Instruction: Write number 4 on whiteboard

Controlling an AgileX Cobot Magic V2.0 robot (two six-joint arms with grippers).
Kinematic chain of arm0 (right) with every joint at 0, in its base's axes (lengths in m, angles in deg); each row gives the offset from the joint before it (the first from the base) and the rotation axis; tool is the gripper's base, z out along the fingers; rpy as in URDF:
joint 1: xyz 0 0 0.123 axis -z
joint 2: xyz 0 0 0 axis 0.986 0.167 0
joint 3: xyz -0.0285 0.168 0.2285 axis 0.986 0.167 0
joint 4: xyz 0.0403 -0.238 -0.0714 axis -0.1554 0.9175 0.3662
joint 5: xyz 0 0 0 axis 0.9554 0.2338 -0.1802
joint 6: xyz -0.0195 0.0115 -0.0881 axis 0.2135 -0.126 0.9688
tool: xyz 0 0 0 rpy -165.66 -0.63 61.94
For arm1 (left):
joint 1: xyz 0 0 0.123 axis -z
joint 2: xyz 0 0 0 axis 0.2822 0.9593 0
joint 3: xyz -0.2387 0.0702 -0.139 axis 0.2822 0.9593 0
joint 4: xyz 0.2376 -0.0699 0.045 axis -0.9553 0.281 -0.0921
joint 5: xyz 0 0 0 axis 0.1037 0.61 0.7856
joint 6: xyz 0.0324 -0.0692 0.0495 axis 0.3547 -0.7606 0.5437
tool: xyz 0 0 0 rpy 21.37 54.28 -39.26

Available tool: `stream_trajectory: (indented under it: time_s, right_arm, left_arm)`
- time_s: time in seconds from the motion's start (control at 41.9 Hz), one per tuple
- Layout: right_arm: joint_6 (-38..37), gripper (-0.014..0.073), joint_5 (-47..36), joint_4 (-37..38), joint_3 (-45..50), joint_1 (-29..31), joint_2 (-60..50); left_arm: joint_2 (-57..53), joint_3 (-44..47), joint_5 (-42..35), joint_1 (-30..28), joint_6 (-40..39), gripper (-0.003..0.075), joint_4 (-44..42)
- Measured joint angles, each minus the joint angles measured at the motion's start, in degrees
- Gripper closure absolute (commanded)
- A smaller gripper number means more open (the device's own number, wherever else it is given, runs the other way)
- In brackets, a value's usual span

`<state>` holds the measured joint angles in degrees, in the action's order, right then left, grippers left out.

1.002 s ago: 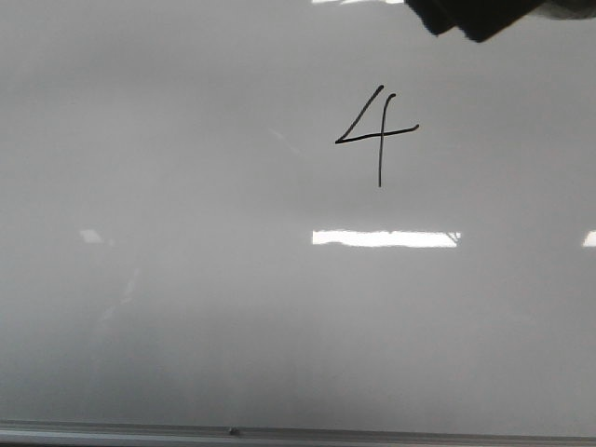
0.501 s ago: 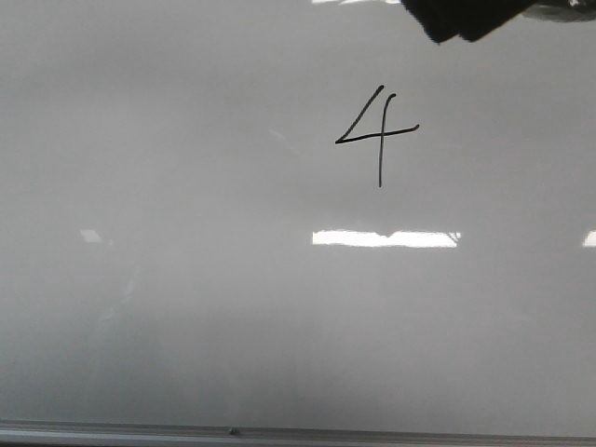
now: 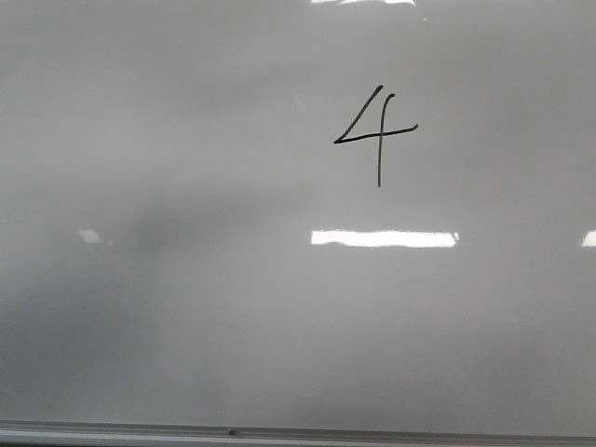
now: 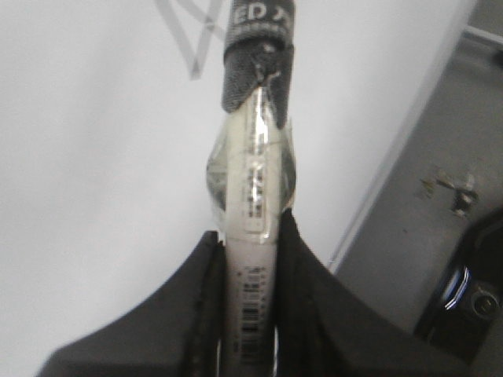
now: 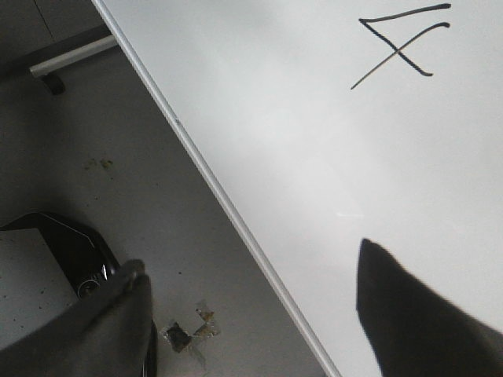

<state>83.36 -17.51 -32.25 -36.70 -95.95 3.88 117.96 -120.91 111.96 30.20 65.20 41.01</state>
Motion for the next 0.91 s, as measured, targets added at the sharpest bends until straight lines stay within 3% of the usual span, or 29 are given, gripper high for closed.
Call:
stream_trajectory:
  time_s: [0.262,0.477,0.716,0.906]
  right_arm:
    - [-0.12,0.0032,-0.47,0.13,0.00,0.00,0.00]
    - [-0.24,0.0032,-1.76,0.13,0.00,0.00,0.00]
    - [-0.24,0.0032,-1.95,0.13,0.00,0.00,0.00]
    - [-0.24,0.0032,-2.04,0.13,0.00,0.00,0.00]
  left_arm:
    - [-10.79,1.44,0.32,-14.18,-8.46,0.0660,-2.57]
    - [-19.80,11.69,-6.46,-27.64,-12.29,0.0660,-2.79]
    - [-24.05,28.55,-23.29,-38.02,-17.67,0.0660,0.30]
    - [-22.49,40.79,-41.56,-39.65,-18.58,0.0660,4.70]
